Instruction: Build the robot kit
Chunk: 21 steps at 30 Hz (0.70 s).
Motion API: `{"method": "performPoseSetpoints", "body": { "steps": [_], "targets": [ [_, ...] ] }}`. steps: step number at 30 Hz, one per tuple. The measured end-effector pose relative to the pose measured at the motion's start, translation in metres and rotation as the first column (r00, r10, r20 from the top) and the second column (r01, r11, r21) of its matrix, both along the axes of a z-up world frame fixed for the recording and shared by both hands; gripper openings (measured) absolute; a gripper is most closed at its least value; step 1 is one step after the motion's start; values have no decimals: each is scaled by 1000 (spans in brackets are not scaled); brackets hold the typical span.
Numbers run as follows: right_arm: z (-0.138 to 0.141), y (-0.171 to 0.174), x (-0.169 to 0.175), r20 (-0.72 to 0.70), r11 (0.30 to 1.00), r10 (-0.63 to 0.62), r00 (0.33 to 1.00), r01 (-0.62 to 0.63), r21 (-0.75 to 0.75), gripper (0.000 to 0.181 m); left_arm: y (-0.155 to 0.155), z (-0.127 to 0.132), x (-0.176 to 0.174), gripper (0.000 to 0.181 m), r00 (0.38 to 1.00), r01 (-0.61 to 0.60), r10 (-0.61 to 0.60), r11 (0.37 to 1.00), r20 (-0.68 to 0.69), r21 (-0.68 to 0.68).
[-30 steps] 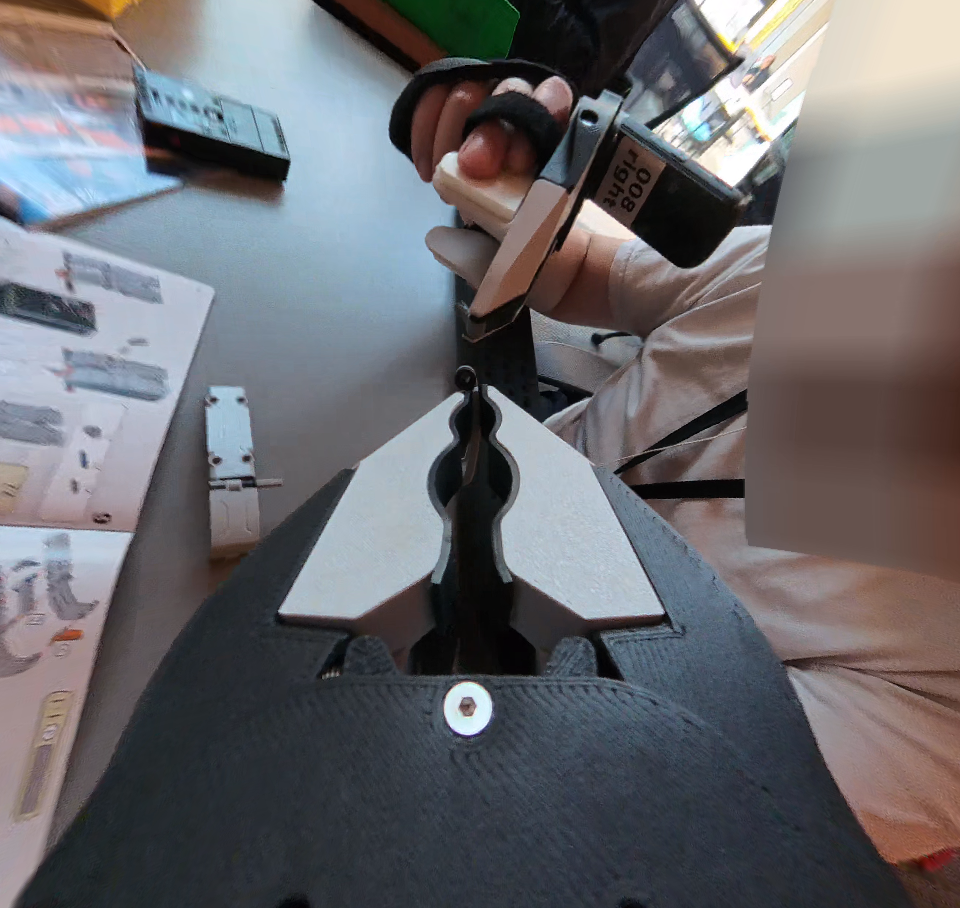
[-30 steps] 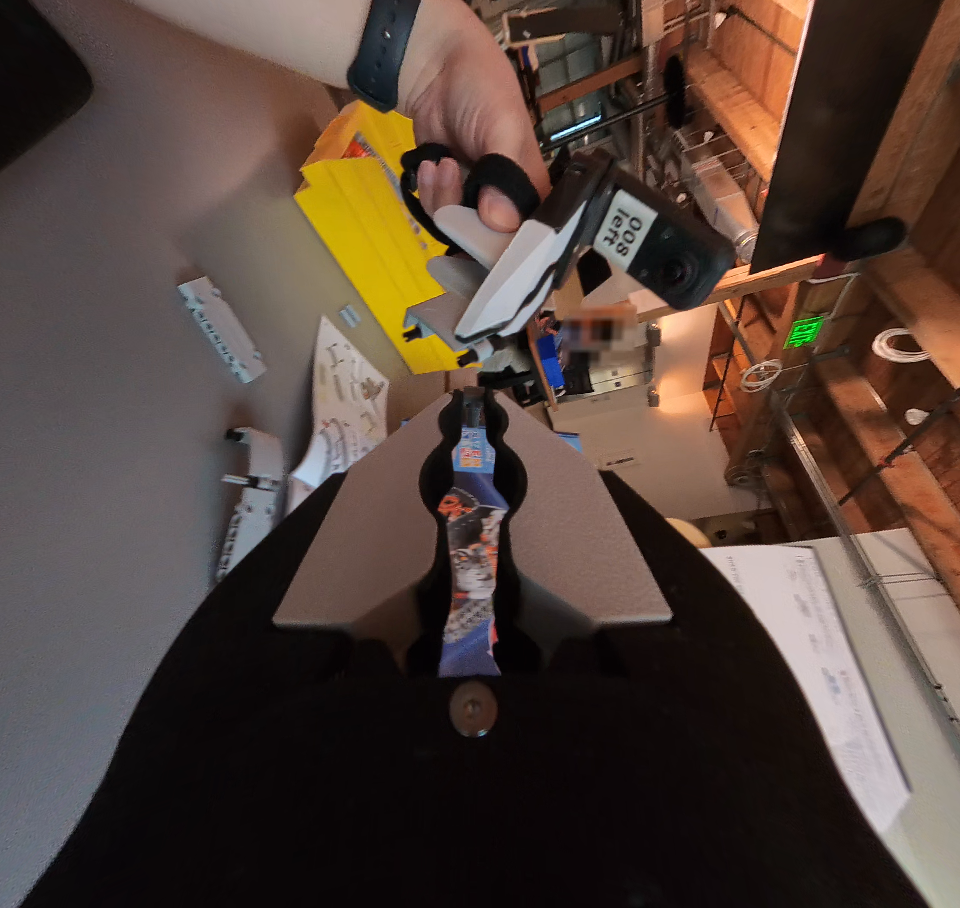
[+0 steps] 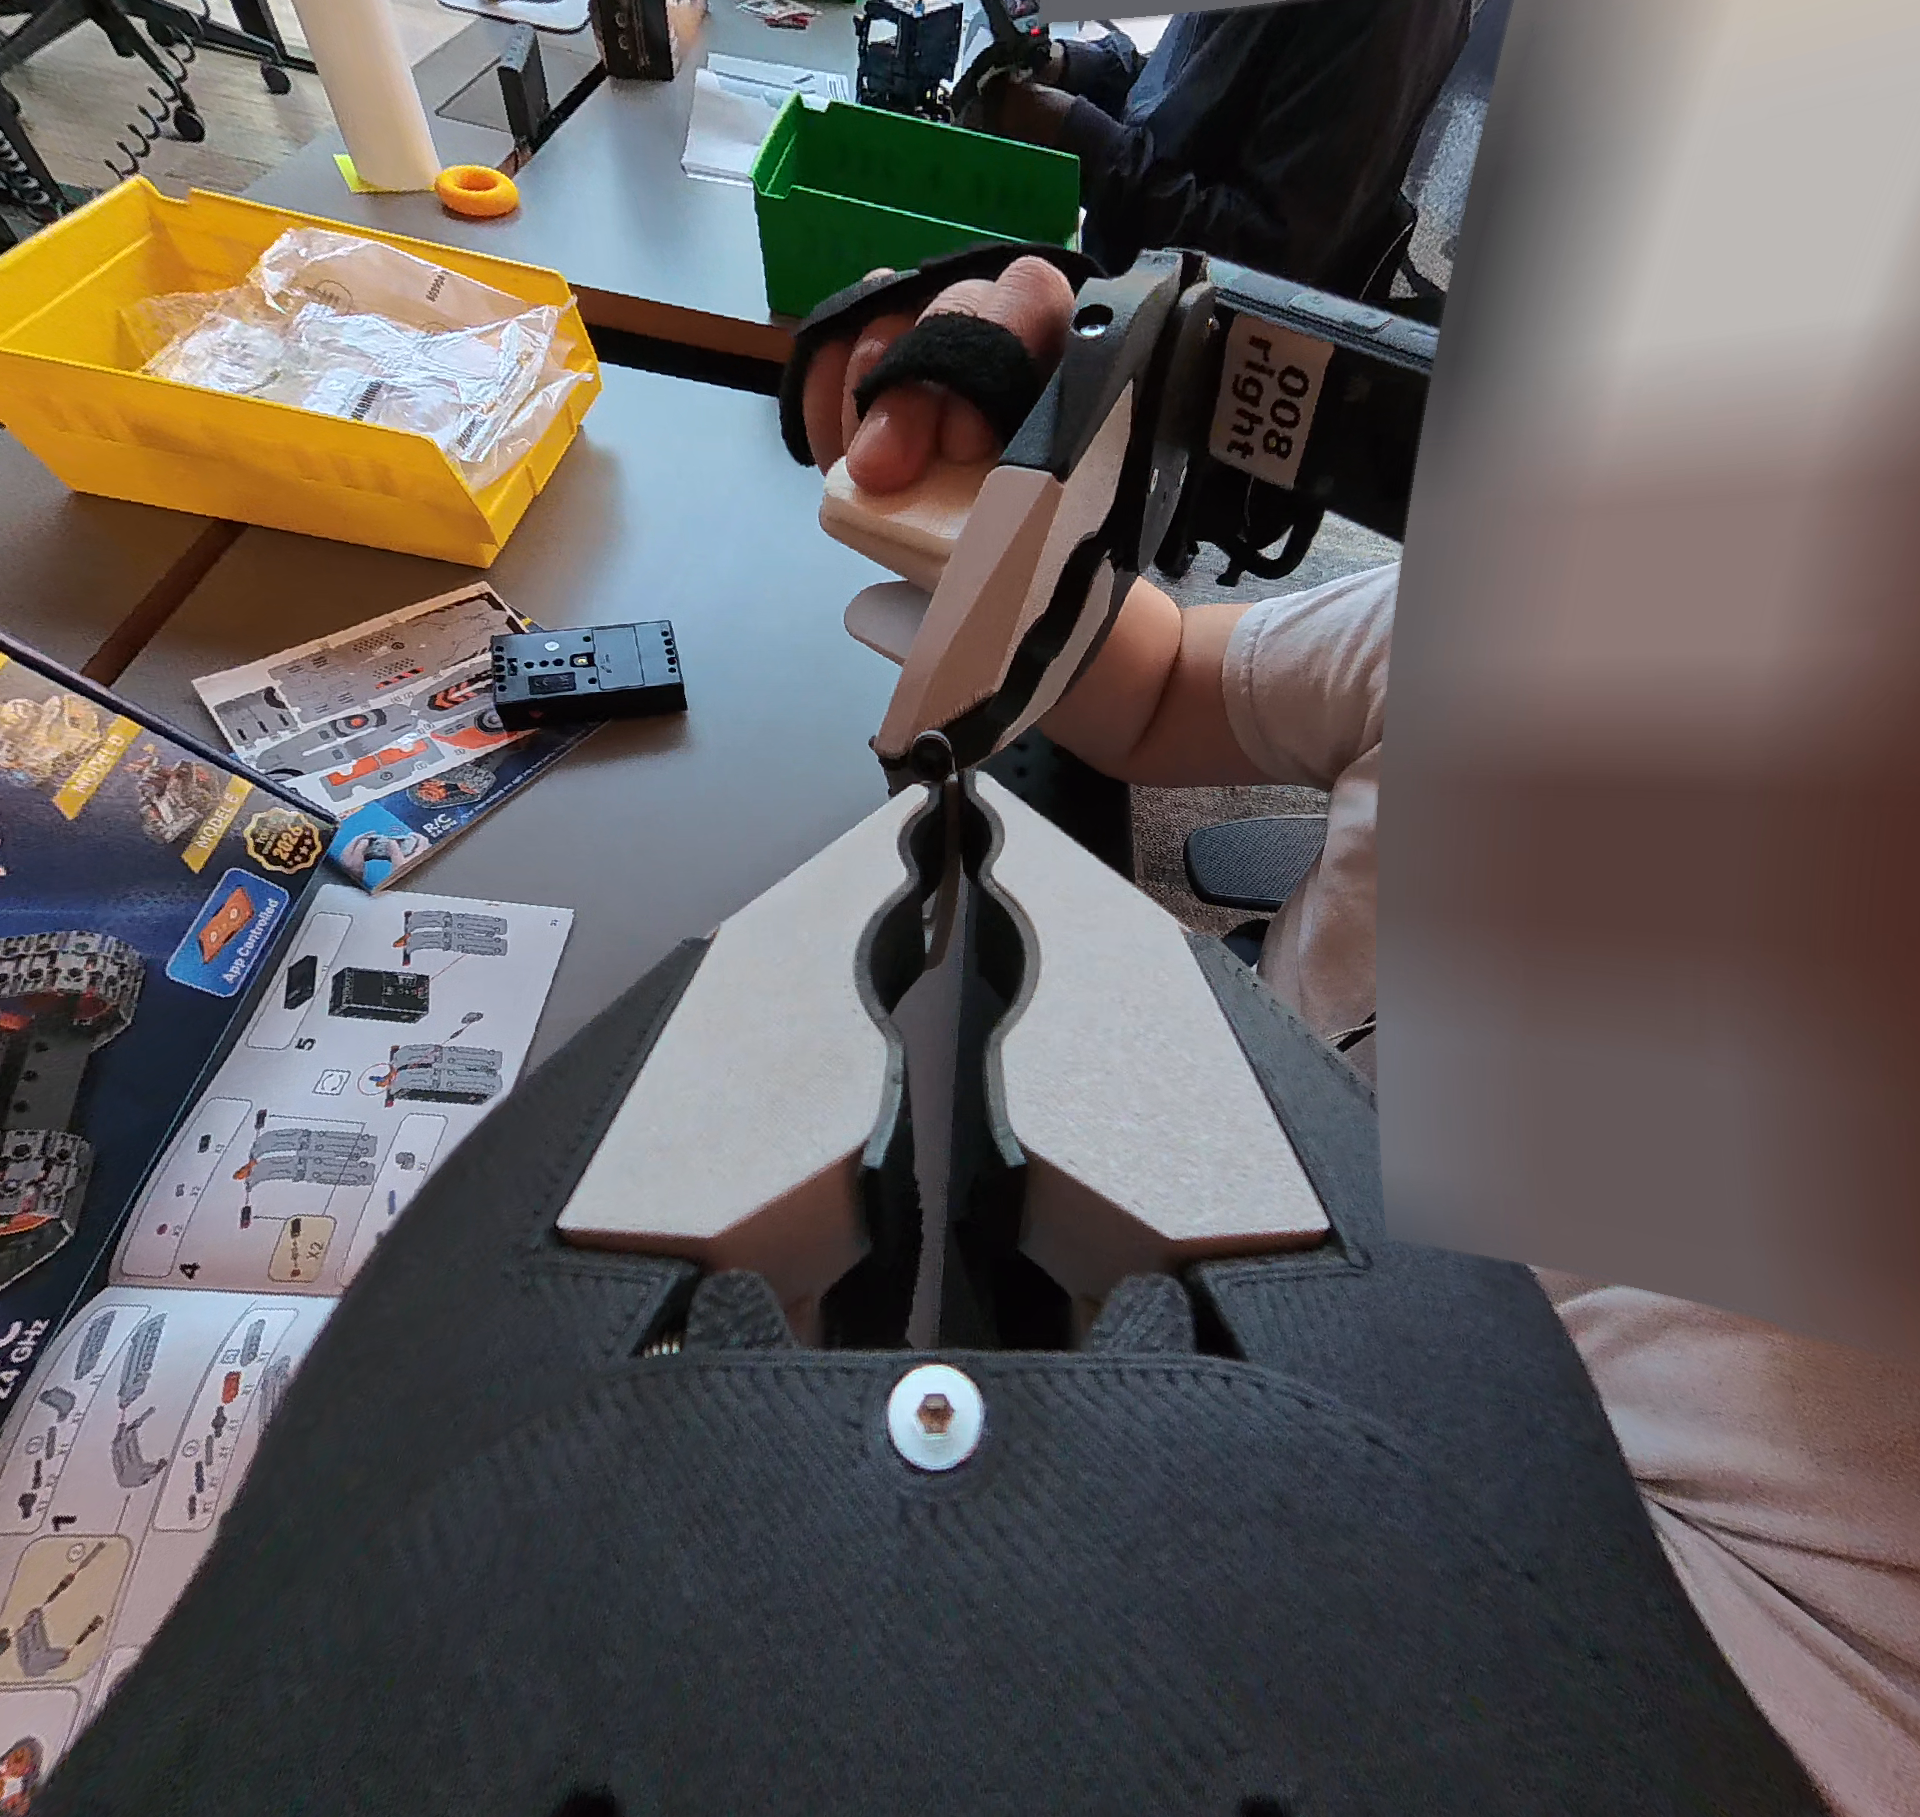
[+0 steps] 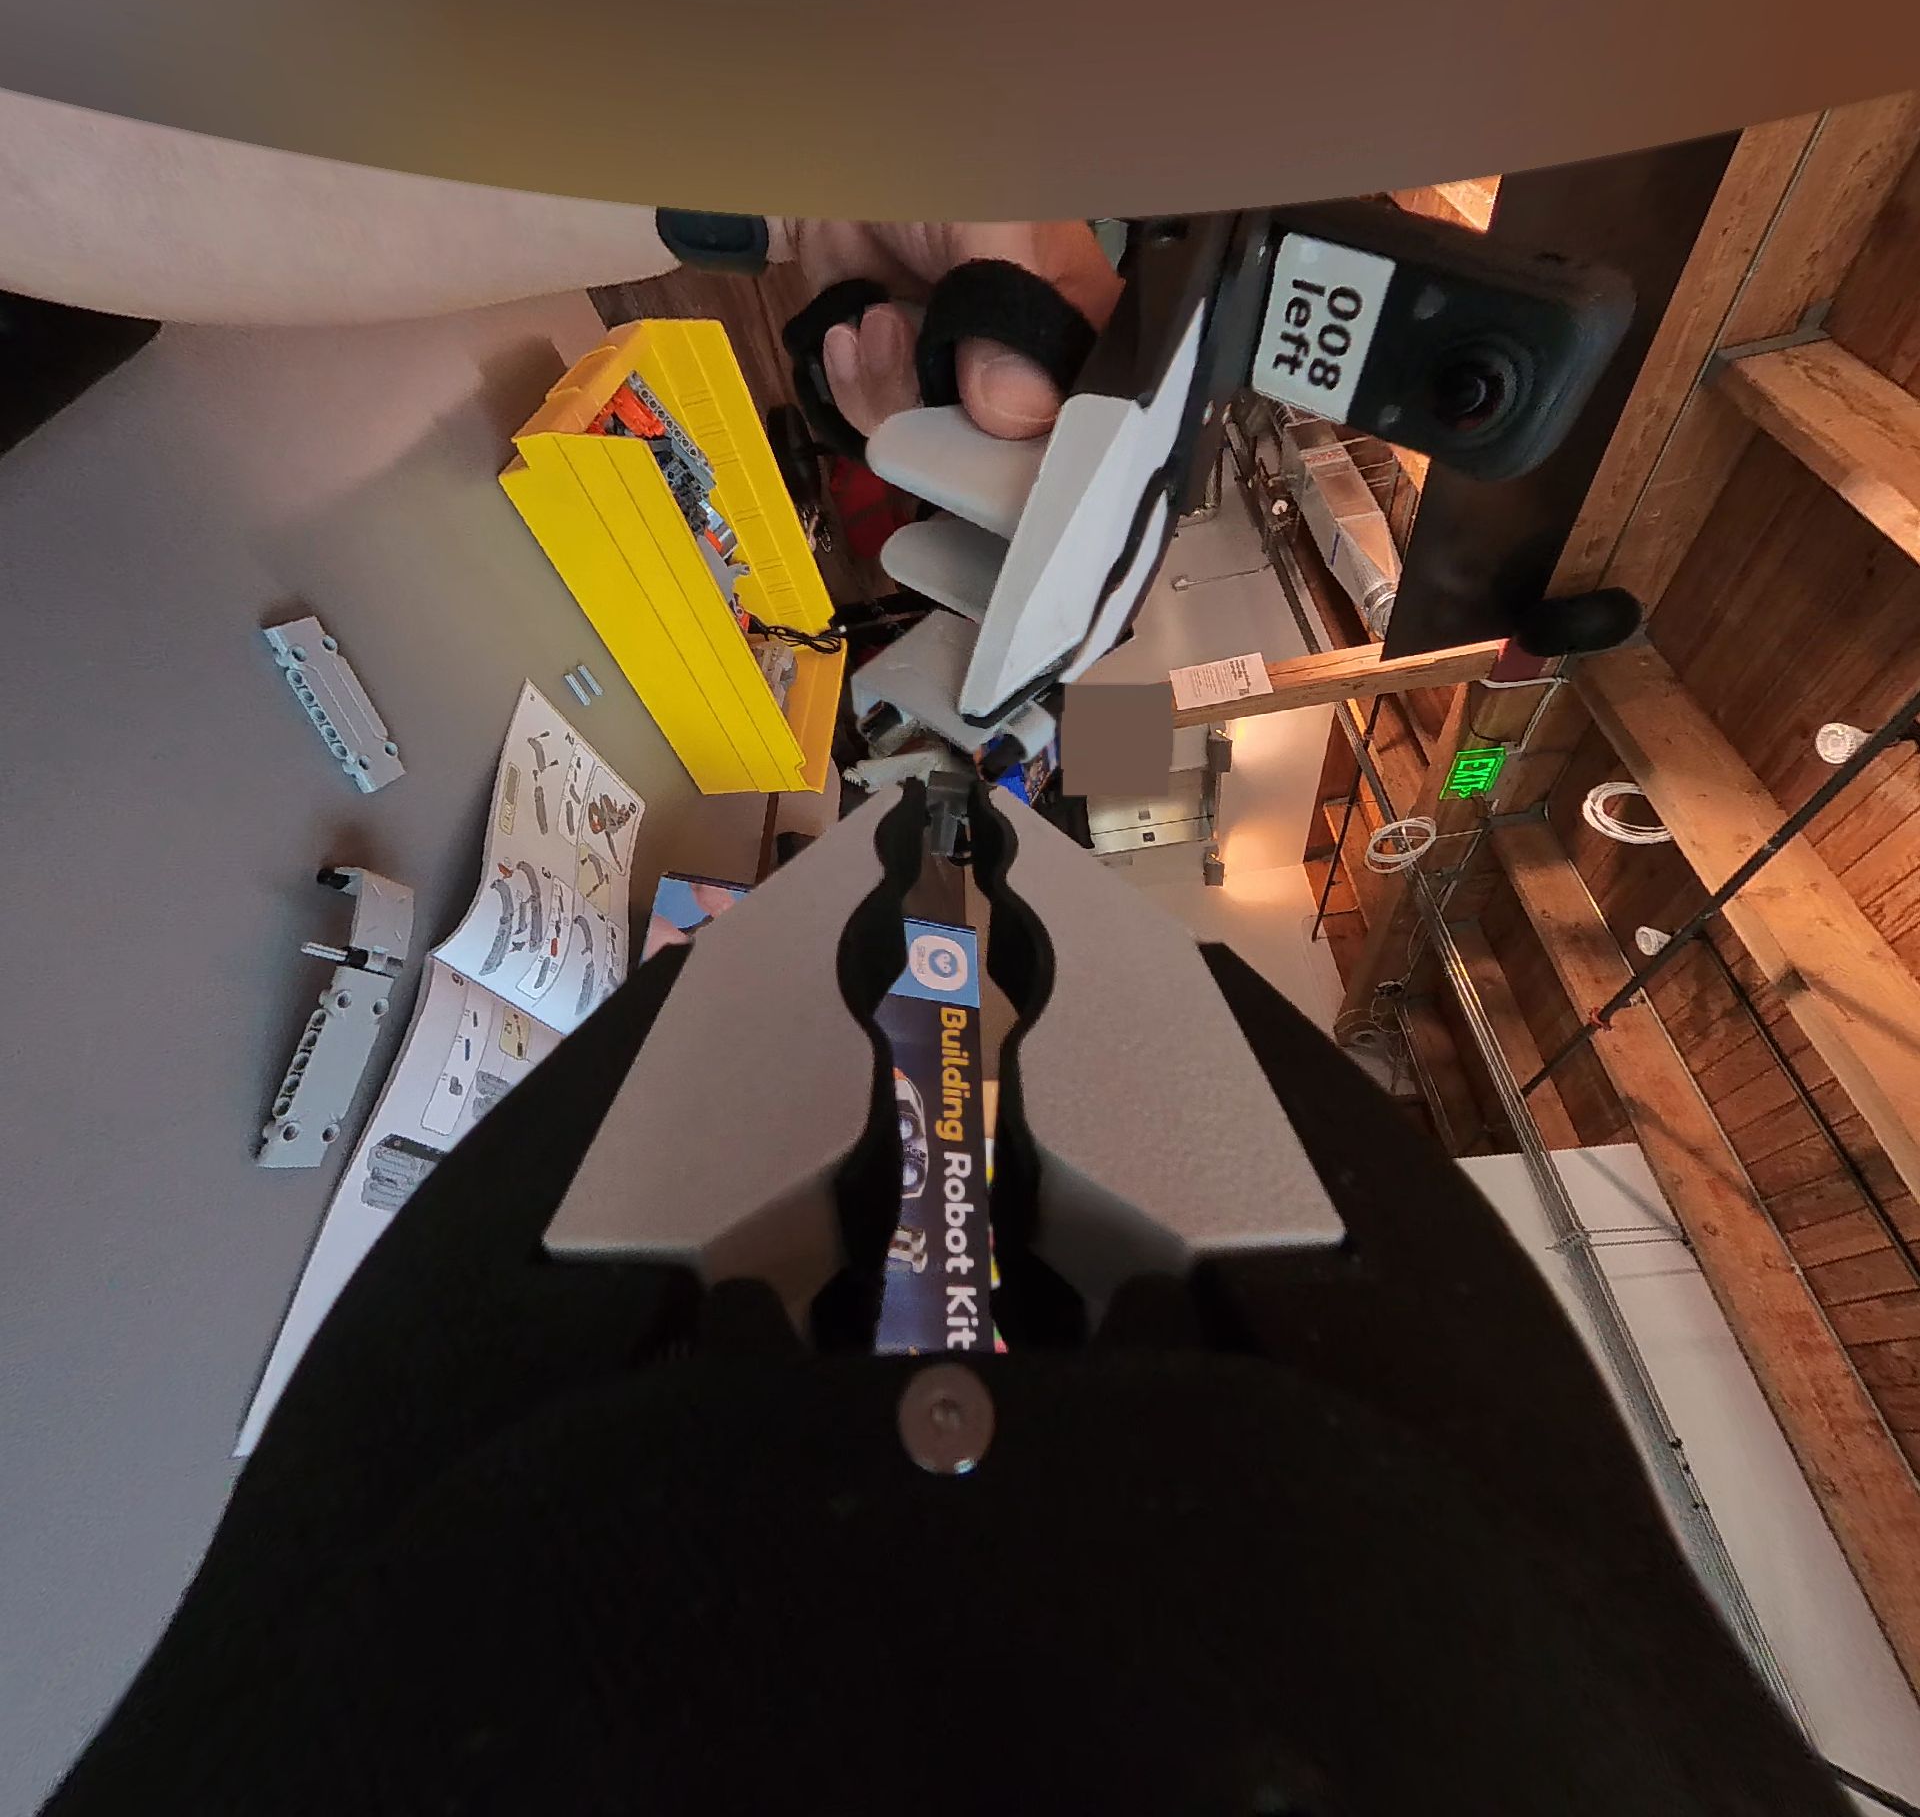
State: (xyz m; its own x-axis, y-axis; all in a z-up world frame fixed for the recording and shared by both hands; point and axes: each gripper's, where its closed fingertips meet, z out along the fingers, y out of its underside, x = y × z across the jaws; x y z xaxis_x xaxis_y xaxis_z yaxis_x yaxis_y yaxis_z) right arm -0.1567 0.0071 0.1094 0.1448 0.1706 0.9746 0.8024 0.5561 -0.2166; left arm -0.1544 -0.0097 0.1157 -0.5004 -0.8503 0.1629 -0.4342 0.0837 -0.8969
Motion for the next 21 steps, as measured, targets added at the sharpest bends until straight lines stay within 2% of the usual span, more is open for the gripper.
{"method": "performPoseSetpoints", "body": {
  "steps": [21],
  "targets": [
    [14,-14,2,52,992,-29,998,23,124,8,-6,9,-2,0,998,53,-51,997,44,-48]
  ]
}}
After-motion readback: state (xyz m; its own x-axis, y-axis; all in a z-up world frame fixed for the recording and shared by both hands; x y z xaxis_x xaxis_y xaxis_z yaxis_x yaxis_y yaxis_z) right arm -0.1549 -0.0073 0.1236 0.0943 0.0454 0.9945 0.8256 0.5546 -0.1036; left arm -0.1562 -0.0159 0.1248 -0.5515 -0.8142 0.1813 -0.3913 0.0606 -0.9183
